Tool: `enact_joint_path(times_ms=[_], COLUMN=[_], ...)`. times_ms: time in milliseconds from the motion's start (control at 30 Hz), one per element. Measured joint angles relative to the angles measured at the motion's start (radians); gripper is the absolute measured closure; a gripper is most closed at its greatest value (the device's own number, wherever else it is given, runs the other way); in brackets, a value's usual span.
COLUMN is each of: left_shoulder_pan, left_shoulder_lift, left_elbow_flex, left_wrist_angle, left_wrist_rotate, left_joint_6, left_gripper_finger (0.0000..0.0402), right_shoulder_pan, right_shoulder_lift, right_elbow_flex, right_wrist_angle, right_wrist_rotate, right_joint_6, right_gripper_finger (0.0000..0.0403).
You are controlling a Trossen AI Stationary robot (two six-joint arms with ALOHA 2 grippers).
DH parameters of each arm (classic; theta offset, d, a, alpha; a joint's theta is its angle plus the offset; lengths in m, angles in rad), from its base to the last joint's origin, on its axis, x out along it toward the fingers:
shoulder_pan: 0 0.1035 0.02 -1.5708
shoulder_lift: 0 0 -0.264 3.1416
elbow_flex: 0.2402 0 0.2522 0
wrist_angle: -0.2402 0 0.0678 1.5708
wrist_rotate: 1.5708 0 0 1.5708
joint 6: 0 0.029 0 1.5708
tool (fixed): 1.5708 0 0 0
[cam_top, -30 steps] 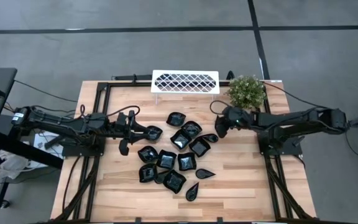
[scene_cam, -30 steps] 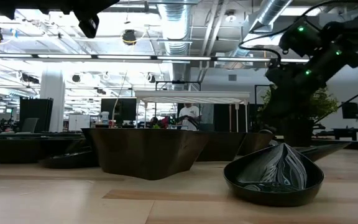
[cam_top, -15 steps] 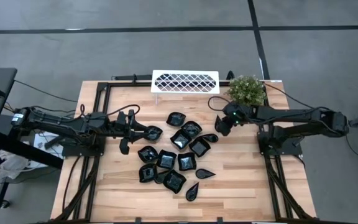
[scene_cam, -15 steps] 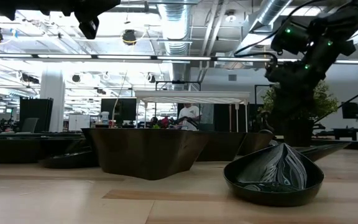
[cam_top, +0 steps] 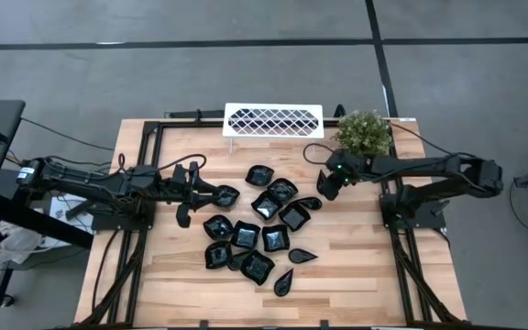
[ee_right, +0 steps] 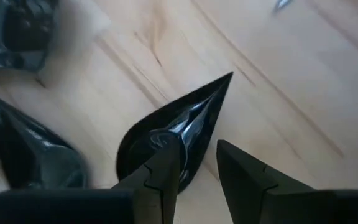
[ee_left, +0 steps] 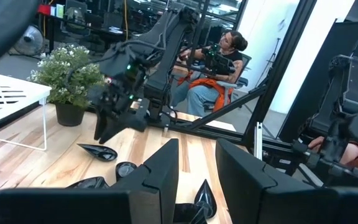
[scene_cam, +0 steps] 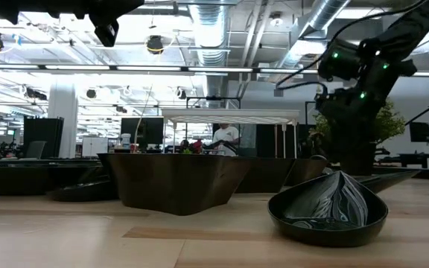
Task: Pick & Place Mini shaped plates
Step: Put the drop-shaped plate on the shelf
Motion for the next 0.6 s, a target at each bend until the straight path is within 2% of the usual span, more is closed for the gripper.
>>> enact_joint_path(times_ms=[267,600], left_shoulder_pan=[-0.001,-0.001], left_shoulder_lift=[0.000,0.000], left_elbow_flex=[0.000,0.000], left_wrist_angle=[0.000,0.000], left_wrist_rotate=[0.005,0.005], left_joint_6=[-0.001,-0.001], left_gripper_finger=[0.0293,0.0293], right_shoulder_pan=[-0.007,-0.007], right_shoulder_lift=[0.080,0.115], right_elbow_flex=[0.041,0.047], right_wrist_angle=[0.011,0.005], right_wrist_rotate=[0.001,0.000], right_joint_6=[-0.025,-0.025], right_gripper_finger=[0.0300,0.0300])
